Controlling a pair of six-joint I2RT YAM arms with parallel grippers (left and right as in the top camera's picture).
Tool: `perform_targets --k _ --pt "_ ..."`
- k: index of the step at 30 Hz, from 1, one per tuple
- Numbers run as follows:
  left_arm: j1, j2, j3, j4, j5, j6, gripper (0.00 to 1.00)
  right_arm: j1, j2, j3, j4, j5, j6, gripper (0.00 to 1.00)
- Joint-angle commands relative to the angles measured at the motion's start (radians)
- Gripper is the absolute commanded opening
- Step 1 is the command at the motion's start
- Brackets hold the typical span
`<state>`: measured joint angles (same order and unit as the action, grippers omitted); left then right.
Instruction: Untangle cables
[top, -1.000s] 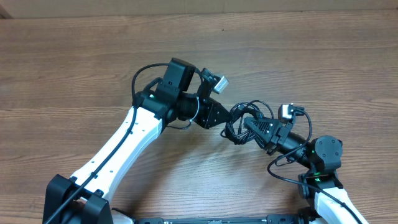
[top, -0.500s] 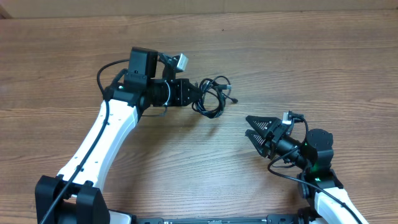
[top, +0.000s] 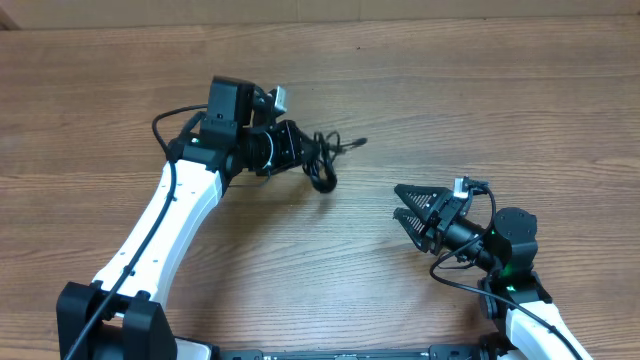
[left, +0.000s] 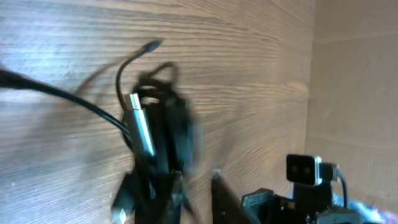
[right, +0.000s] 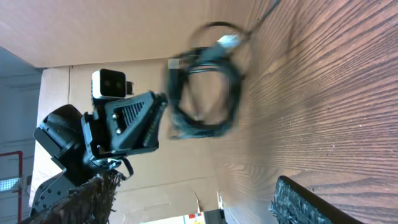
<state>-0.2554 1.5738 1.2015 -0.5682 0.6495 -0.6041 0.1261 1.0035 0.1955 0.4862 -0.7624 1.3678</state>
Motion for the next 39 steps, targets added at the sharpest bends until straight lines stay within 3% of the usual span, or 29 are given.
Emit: perform_targets --k 1,5,11,14,16,20,24,25,30,33,36,39 --pt "-0.008 0.006 -0.002 -0.046 -0.121 -0.024 0.33 0.003 -0.002 0.008 0.008 0.003 -0.009 0.80" --pt "-0.008 0.007 -0.002 -0.129 -0.199 -0.024 0.69 0.003 -0.002 0.008 0.001 0.003 -0.009 0.82" --pt "-0.026 0.008 -0.002 -0.241 -0.283 -0.025 0.71 0.003 -0.002 0.008 -0.004 0.011 -0.013 0.86" --pt "-0.041 0.008 -0.002 -0.299 -0.311 -0.042 0.60 0.003 -0.002 0.008 -0.023 0.026 -0.012 0.88" --pt "-0.053 0.008 -0.002 -0.343 -0.336 -0.126 0.49 0.003 -0.002 0.008 -0.044 0.030 -0.013 0.88" --pt "-0.077 0.008 -0.003 -0.419 -0.441 -0.368 0.52 0.003 -0.002 0.008 -0.056 0.029 -0.013 0.89" --pt "-0.092 0.008 -0.007 -0.460 -0.480 -0.597 0.77 0.003 -0.002 0.008 -0.056 0.028 -0.013 0.90" --pt "-0.096 0.008 -0.009 -0.459 -0.481 -0.649 0.99 0.003 -0.002 0.008 -0.056 0.029 -0.013 0.91" --pt "-0.109 0.008 -0.032 -0.420 -0.501 -0.661 1.00 0.003 -0.002 0.008 -0.056 0.028 -0.013 0.94" --pt "-0.113 0.008 -0.071 -0.419 -0.499 -0.736 0.79 0.003 -0.002 0.008 -0.056 0.028 -0.014 0.94" --pt "-0.114 0.008 -0.130 -0.418 -0.489 -0.857 0.69 0.003 -0.002 0.008 -0.056 0.028 -0.017 0.95" --pt "-0.119 0.008 -0.206 -0.389 -0.494 -0.949 0.65 0.003 -0.002 0.008 -0.056 0.028 -0.017 0.95"
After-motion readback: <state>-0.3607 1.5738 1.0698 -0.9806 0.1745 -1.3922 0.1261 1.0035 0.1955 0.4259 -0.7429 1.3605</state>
